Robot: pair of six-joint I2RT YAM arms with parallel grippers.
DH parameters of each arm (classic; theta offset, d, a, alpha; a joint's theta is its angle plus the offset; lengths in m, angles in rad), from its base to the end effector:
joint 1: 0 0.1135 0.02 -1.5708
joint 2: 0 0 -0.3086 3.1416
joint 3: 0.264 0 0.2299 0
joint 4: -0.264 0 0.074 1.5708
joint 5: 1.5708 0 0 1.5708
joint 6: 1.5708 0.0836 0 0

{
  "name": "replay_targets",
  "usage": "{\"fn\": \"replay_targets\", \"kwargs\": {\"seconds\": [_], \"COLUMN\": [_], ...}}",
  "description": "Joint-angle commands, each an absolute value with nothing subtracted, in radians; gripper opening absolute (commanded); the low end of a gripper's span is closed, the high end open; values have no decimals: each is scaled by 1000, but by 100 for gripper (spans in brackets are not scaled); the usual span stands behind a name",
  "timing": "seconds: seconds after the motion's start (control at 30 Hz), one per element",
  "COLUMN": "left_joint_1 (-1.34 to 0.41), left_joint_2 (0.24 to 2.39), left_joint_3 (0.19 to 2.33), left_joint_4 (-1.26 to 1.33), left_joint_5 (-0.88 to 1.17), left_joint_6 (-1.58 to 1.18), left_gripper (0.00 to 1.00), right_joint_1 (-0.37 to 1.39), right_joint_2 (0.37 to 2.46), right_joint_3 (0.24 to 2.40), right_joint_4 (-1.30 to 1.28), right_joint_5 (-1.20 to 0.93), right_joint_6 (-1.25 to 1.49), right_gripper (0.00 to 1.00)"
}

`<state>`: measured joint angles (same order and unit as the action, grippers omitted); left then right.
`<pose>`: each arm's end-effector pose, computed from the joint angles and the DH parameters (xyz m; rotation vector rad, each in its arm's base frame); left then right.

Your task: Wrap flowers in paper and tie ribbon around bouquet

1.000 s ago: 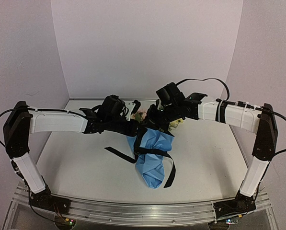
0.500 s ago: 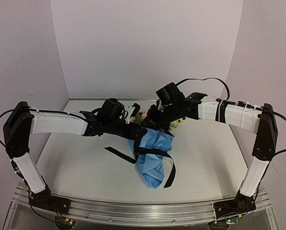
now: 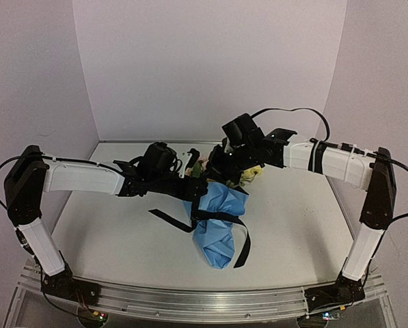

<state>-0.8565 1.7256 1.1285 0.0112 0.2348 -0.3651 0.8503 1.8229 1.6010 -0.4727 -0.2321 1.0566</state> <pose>0.2567 -0.3257 0.2574 0.6988 2.1898 -0.9275 0.2798 0.3479 0.3226 0.1251 2.5728 1.1561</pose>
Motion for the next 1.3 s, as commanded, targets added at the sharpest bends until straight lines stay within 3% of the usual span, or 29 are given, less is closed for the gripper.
{"fn": "replay_targets", "kwargs": {"seconds": [0.0, 0.17, 0.3, 0.37, 0.5, 0.57, 0.7, 0.87, 1.27], "left_joint_1": [-859, -864, -864, -864, -864, -864, -863, -858, -840], "left_joint_2": [1724, 1731, 1734, 1729, 1706, 1694, 1668, 1667, 1659], "left_joint_3": [1173, 1172, 1168, 1158, 1120, 1098, 1065, 1062, 1069], "left_joint_4": [60, 67, 69, 76, 105, 123, 151, 143, 130], "left_joint_5": [228, 239, 234, 226, 220, 217, 218, 219, 253], "left_joint_6": [-361, -362, -360, -360, -360, -360, -357, -371, -400], "left_gripper": [36, 26, 7, 1, 0, 0, 0, 0, 0], "right_joint_1": [867, 868, 867, 867, 865, 865, 862, 863, 886], "right_joint_2": [1815, 1812, 1802, 1787, 1738, 1707, 1645, 1648, 1811], "right_joint_3": [1643, 1636, 1618, 1600, 1553, 1516, 1436, 1392, 1438], "right_joint_4": [-477, -479, -479, -482, -486, -486, -485, -482, -493], "right_joint_5": [-210, -213, -216, -203, -159, -129, -87, -118, -146], "right_joint_6": [1066, 1057, 1033, 1010, 946, 913, 820, 698, 484], "right_gripper": [0, 0, 0, 5, 30, 37, 37, 28, 38]}}
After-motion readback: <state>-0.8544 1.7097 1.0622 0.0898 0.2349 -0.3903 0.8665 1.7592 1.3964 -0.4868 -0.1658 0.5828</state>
